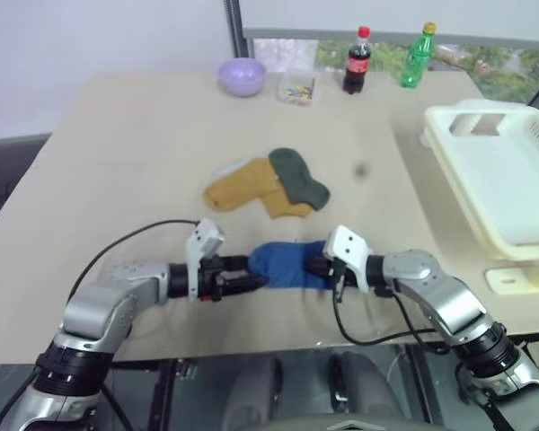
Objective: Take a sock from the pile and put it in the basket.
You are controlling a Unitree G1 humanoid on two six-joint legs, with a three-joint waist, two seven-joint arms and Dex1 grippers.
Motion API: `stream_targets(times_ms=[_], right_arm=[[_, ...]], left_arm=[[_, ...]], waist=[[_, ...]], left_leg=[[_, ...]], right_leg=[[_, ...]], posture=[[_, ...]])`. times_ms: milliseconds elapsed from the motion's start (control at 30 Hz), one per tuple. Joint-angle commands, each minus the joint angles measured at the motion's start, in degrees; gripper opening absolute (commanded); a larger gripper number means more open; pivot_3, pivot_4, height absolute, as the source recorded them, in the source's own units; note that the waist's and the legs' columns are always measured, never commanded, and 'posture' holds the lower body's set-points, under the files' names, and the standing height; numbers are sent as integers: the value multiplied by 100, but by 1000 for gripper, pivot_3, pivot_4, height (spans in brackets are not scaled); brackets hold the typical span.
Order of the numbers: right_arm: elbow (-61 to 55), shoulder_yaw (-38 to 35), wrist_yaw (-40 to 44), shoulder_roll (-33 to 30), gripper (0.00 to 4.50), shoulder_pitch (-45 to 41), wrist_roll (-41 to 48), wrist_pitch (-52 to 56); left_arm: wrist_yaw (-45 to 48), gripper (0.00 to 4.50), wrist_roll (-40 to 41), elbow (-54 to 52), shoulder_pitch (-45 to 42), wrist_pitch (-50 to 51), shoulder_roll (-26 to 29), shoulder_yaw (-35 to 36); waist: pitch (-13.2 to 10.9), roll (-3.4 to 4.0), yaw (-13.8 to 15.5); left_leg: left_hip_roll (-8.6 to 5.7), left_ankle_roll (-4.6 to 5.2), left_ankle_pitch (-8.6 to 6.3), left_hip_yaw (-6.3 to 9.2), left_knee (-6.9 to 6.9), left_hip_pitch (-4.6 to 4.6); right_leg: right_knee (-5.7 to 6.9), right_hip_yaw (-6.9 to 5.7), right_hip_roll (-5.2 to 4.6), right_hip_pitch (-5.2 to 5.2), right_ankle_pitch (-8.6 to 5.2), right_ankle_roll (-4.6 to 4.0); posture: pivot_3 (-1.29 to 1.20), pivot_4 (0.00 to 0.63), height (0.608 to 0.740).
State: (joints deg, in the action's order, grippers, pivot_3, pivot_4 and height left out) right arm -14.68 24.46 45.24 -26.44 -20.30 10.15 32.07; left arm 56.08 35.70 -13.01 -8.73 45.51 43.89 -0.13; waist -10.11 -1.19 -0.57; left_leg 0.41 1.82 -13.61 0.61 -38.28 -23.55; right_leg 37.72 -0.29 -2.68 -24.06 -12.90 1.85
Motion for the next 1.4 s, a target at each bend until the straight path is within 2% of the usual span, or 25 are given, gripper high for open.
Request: stream_targets(times_ms=[33, 233, 400, 633, 800, 1200, 1400], right_arm=[[84, 28, 43, -18, 59, -17, -97, 12], [100, -18, 98, -17, 59, -81, -128, 9], [-337, -162, 149, -210, 59, -78, -43, 240], [-617, -76, 175, -506, 59, -34, -94, 622], [-637, -115, 87, -436, 59, -59, -58, 776], [-1011, -433, 23, -473, 59, 6, 250, 1153], [-1434, -591, 8, -796, 59, 178, 278, 1288]], left_arm=[[-40, 3241, -67, -183, 58, 138, 132, -58], [-84, 3241, 93, -311, -135, 313, -80, -159], [23, 3241, 334, -412, -386, 377, -379, -229], [200, 3241, 497, -390, -572, 351, -505, -269], [318, 3241, 603, -337, -794, 356, -724, -369], [628, 3241, 222, 277, -1316, -98, -1314, -1045], [719, 3241, -88, 709, -1462, -359, -1535, -1309]], waist=[[0, 0, 5], [0, 1, 4], [-1, 1, 7], [-2, 1, -3], [-2, 1, 9], [-2, 1, 2], [-3, 1, 3]], left_leg=[[0, 0, 0, 0, 0, 0], [0, 0, 0, -3, 0, 1], [-1, 0, 0, -2, -1, -4], [-1, 0, 0, 1, 0, -8], [-1, 0, 0, 1, 0, -8], [-4, 1, 0, 0, -1, -11], [-4, 1, 0, 1, -1, -12]], right_leg=[[0, 0, -1, 0, -3, -3], [1, 2, -2, 0, -2, -3], [0, 1, -2, -1, 1, 1], [-2, -2, 0, -4, 2, 4], [-3, -3, 0, -3, 2, 4], [-4, -1, 1, -3, 3, 6], [-4, -2, 2, -3, 2, 7]], posture=[[0, 150, 740], [0, 150, 740], [0, 150, 740], [0, 150, 740], [0, 150, 740], [0, 150, 740], [0, 150, 740]])
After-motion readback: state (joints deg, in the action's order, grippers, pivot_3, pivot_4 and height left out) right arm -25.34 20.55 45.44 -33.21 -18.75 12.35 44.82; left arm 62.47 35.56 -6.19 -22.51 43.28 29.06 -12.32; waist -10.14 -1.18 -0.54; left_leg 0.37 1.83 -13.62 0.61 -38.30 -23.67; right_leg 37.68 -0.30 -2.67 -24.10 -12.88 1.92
